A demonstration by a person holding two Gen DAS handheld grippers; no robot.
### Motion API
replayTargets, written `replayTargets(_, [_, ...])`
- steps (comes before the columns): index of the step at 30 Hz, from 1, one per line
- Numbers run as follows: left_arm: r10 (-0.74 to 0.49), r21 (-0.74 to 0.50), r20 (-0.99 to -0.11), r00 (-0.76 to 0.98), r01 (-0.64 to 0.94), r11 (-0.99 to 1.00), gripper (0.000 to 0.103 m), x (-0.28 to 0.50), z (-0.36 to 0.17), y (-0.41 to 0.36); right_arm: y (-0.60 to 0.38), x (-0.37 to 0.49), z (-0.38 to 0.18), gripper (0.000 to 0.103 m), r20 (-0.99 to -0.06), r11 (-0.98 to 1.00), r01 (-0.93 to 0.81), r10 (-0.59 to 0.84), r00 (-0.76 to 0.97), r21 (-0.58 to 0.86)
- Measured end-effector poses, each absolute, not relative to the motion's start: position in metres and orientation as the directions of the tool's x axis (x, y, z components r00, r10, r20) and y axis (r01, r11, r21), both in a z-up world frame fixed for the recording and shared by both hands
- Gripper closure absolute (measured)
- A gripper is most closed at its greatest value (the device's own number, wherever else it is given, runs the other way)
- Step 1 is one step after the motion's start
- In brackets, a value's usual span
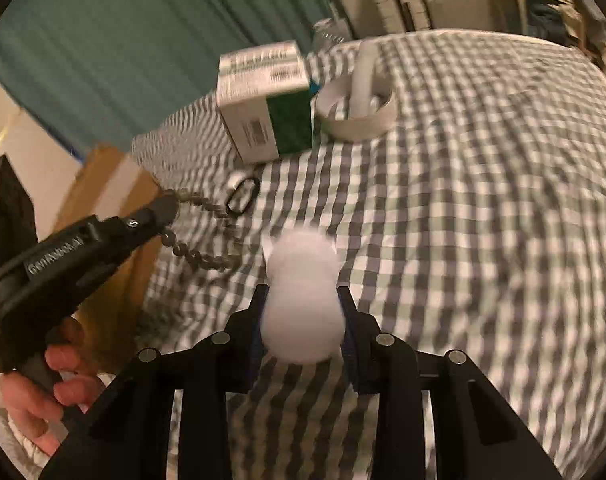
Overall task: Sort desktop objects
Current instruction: 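Carry the bracelet and white bottle into the box and release both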
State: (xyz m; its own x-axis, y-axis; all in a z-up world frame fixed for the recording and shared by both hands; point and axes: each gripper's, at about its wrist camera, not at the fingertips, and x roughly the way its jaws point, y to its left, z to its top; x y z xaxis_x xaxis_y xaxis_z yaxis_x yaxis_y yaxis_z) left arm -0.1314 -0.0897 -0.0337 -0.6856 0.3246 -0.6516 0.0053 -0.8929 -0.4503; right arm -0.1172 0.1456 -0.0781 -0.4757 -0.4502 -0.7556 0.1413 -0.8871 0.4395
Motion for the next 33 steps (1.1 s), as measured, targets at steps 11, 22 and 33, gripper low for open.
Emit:
replayTargets(11, [0.09,-0.376,-0.499,-0.862,0.122,-0.918,0.092,-0.087,0.086,-0.181,0.088,-0.1,0.051,0.072,-0.659,-0.862,0.326,-0.507,-0.556,0.388])
replayTargets(22, [-0.169,-0.289,-0.652,-0.739,0.449,-0.846,0.092,-0.075,0.05,-0.291,-0.108,-0.137,0.082,0.071,-0.614,-0.697,0.584,-0.689,-0.384,0.417])
replayTargets(33, [-0.266,-0.192,-0.664,-0.699,0.503,-0.843,0.006,-0.089,0.052,-0.253,-0.013,-0.13,0.104,0.02,-0.515,-0.877,0.419,-0.479,-0.711,0.237])
